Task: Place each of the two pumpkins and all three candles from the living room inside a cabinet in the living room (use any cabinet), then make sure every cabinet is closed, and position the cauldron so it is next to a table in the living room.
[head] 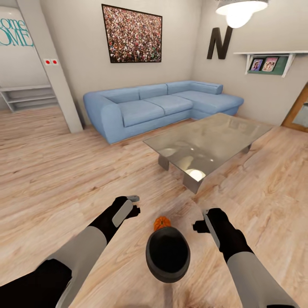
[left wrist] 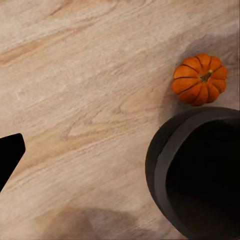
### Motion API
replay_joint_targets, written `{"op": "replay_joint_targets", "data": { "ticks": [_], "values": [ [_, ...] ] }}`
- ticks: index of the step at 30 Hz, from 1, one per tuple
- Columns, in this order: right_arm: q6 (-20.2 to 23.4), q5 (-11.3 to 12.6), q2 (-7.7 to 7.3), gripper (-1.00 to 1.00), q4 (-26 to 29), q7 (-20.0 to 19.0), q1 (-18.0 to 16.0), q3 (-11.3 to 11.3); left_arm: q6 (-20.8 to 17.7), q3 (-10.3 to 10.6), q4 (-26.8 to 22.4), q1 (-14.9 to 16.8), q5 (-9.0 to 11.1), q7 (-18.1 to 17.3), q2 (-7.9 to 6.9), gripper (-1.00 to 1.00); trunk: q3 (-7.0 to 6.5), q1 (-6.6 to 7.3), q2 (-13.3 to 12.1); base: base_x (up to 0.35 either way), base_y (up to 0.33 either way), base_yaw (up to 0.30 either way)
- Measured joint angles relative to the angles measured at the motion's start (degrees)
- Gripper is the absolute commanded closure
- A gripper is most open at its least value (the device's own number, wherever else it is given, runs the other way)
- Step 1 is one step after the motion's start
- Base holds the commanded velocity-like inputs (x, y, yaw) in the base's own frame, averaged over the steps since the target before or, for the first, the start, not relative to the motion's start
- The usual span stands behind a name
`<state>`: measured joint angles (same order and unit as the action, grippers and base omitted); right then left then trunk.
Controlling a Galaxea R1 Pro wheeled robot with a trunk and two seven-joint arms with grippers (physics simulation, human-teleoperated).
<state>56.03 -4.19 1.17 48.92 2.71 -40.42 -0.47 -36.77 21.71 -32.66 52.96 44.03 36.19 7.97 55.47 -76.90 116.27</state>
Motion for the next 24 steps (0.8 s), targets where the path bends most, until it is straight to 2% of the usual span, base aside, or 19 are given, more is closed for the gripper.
{"op": "replay_joint_targets", "data": {
  "ticks": [5, 7, 9, 12, 16, 20, 22, 24],
  "values": [
    [-0.1, -0.1, 0.13, -1.00, -0.5, -0.1, 0.0, 0.0, 0.0, 0.0, 0.1, 0.0, 1.1, -0.1, 0.01, -1.00, -0.02, 0.00, 0.0, 0.000, 0.000, -0.152],
    [-0.2, 0.0, 0.14, -1.00, -0.7, -0.1, 0.0, 0.0, 0.0, 0.1, 0.1, 0.0, 3.6, -0.1, -0.03, -1.00, -0.02, 0.00, 0.0, 0.000, 0.000, -0.022],
    [-1.0, 0.0, 0.15, -1.00, -2.4, -0.6, 0.0, 0.0, 0.0, 0.2, 0.1, 0.0, 5.2, -0.2, -0.04, -1.00, -0.02, 0.00, 0.0, 0.000, 0.000, -0.004],
    [-4.3, -0.1, 0.03, -1.00, -6.6, -3.4, 0.0, 0.0, 0.0, 0.3, 0.1, 0.0, 5.6, -0.2, -0.14, -1.00, -0.02, 0.00, 0.0, 0.000, 0.000, 0.000],
    [-4.7, -0.1, 0.35, -1.00, -7.0, -3.8, 0.0, 0.1, 0.0, 0.3, 0.1, 0.0, 5.7, -0.4, -0.19, -1.00, 0.69, -0.87, 1.6, 0.000, 0.000, 0.000],
    [-5.4, -0.2, 0.70, -1.00, -7.0, -3.9, 0.0, 1.2, 0.1, 0.3, 0.2, 0.0, 5.8, -0.4, -0.23, -1.00, 1.41, -1.75, 3.2, 0.000, 0.000, 0.000],
    [-5.5, -0.1, 0.74, -1.00, -7.0, -3.9, 0.0, 1.5, 0.2, 0.3, 0.2, 0.0, 6.4, -0.5, -0.23, -1.00, 1.77, -2.19, 4.0, 0.000, 0.000, 0.000],
    [-5.8, -0.1, 0.64, -1.00, -7.0, -5.0, 0.0, 1.6, 0.0, 0.3, 0.3, 0.0, 7.6, -2.5, -0.36, -1.00, 2.13, -2.63, 4.8, 0.000, 0.000, 0.000]
  ]
}}
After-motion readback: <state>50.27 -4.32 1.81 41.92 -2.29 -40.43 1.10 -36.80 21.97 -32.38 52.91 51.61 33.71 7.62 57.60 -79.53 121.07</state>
